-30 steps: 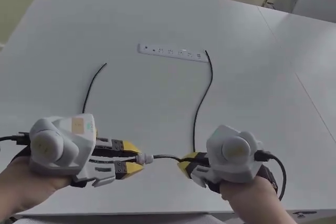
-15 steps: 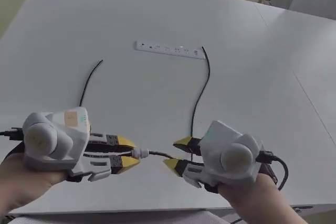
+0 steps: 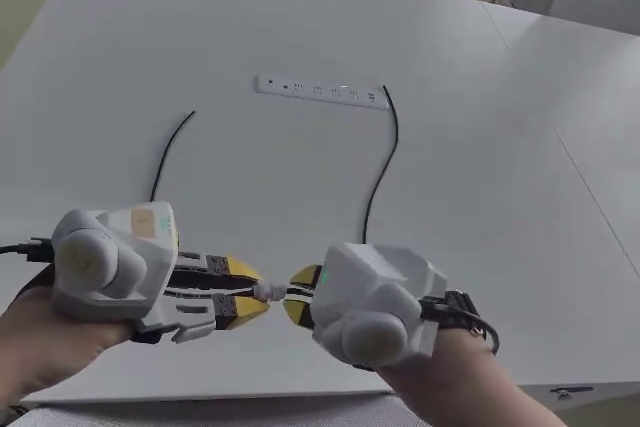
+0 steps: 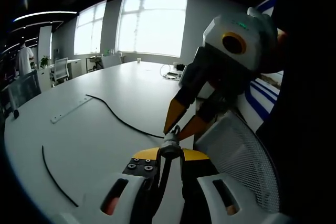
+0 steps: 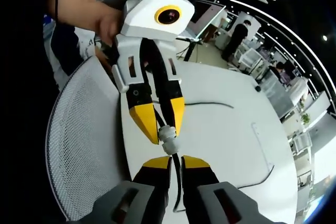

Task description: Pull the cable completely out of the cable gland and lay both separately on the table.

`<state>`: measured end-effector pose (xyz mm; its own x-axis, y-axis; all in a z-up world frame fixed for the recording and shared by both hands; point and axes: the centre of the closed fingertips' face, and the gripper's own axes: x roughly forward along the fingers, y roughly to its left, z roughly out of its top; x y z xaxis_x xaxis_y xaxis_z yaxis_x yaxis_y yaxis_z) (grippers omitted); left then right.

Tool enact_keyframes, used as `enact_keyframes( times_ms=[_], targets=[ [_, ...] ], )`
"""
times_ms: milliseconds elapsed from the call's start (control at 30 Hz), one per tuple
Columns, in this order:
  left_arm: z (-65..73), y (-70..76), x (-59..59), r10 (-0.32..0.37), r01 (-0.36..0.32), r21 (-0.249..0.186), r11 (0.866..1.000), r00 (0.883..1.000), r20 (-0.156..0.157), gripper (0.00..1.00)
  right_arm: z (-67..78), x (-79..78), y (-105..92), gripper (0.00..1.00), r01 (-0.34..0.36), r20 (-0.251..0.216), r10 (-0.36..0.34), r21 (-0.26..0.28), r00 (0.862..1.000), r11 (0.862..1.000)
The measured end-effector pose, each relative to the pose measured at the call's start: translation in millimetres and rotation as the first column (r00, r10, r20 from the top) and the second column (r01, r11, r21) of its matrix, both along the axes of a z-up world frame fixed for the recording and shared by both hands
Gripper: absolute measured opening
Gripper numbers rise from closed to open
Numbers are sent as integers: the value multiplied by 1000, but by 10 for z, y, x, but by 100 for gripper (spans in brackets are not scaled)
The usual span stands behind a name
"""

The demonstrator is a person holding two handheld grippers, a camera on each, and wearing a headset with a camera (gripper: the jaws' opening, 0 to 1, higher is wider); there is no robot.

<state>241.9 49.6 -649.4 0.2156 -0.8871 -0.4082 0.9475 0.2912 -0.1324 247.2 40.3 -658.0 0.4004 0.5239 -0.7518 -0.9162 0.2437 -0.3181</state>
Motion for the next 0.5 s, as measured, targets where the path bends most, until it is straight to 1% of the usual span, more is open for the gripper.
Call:
enact_keyframes(
  times_ms=[167, 233, 300, 433, 500],
  targets=[
    [-7, -7, -9, 1, -1, 0, 1000, 1000, -3, 15, -35, -27, -1, 1, 3, -9, -3, 1, 1000, 1000],
    [-2, -18, -19, 2, -2, 0, 1000, 1000, -1, 15, -31, -30, -7, 0, 16, -10, -16, 13, 1000, 1000],
    [1, -21, -19, 2, -2, -3, 1000, 1000, -2, 15, -29, -28, -27, 0, 47, -28, -47, 34, 999, 998],
    [12, -28, -9, 6, -6, -8, 1000, 1000, -1, 15, -19, 2, -78, 0, 93, -52, -90, 55, 995, 994],
    [16, -31, -4, 6, -6, -9, 1000, 1000, -1, 15, -28, 13, -99, 0, 123, -78, -118, 73, 990, 990]
  ],
)
